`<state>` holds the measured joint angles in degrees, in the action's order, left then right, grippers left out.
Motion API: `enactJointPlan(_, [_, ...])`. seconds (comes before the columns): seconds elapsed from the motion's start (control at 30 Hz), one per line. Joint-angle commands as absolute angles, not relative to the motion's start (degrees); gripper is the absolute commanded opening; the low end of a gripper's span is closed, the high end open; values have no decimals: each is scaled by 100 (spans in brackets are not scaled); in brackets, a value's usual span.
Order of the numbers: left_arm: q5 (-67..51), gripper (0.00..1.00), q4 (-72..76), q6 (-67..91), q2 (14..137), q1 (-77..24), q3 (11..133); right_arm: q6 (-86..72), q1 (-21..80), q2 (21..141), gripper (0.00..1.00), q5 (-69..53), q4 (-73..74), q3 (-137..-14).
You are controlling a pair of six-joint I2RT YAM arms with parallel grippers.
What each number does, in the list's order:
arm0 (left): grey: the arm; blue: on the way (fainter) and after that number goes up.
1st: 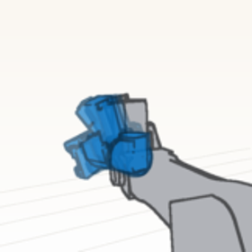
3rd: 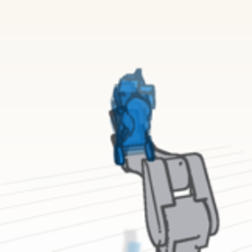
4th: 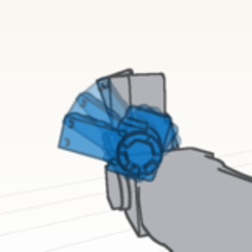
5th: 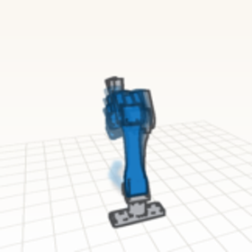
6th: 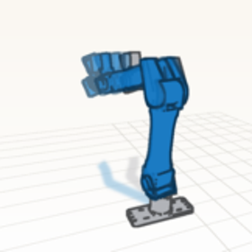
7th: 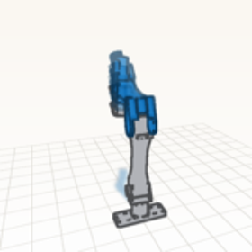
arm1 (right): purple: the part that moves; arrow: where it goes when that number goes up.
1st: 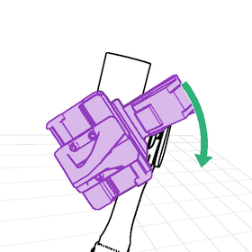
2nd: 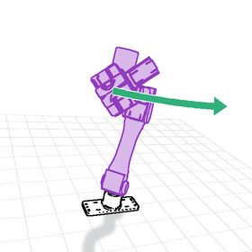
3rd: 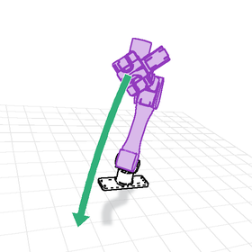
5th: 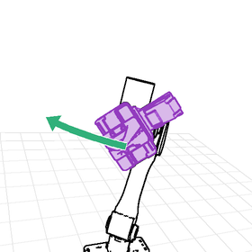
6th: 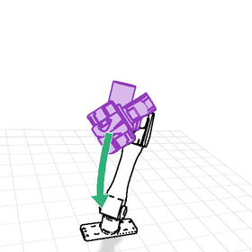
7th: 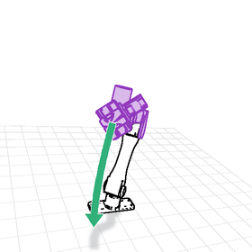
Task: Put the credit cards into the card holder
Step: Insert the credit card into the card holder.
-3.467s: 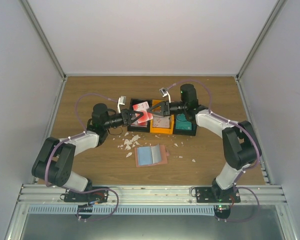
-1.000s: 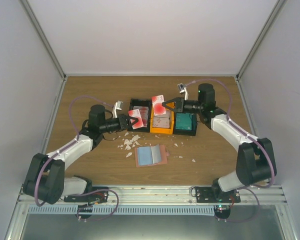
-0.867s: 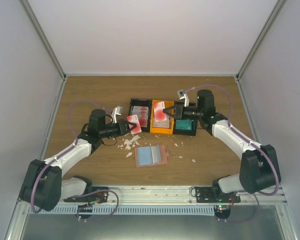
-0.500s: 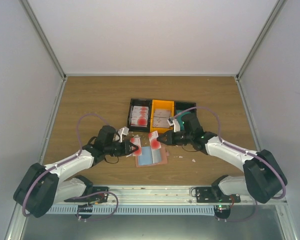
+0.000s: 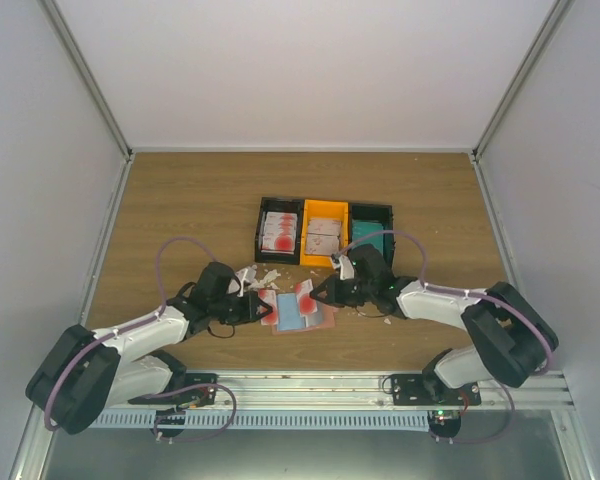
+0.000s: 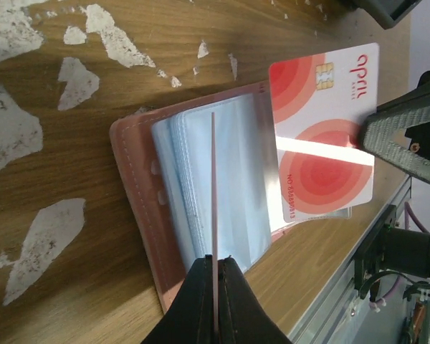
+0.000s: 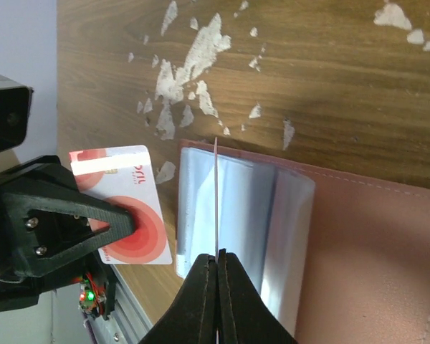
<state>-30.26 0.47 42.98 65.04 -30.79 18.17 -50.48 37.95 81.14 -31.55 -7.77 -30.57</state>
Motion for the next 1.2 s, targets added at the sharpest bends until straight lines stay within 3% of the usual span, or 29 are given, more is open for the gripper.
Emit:
enactJointPlan(0.0, [-2918,0,120,4239,6544,-3111,1736,-5232,3902,8349,0,-3040,-1285,-2870])
enactJointPlan(1.17, [-2935,0,168,4292,6706,-3111,1397,-5650,4425,9310,0,-3015,-2088,-2629])
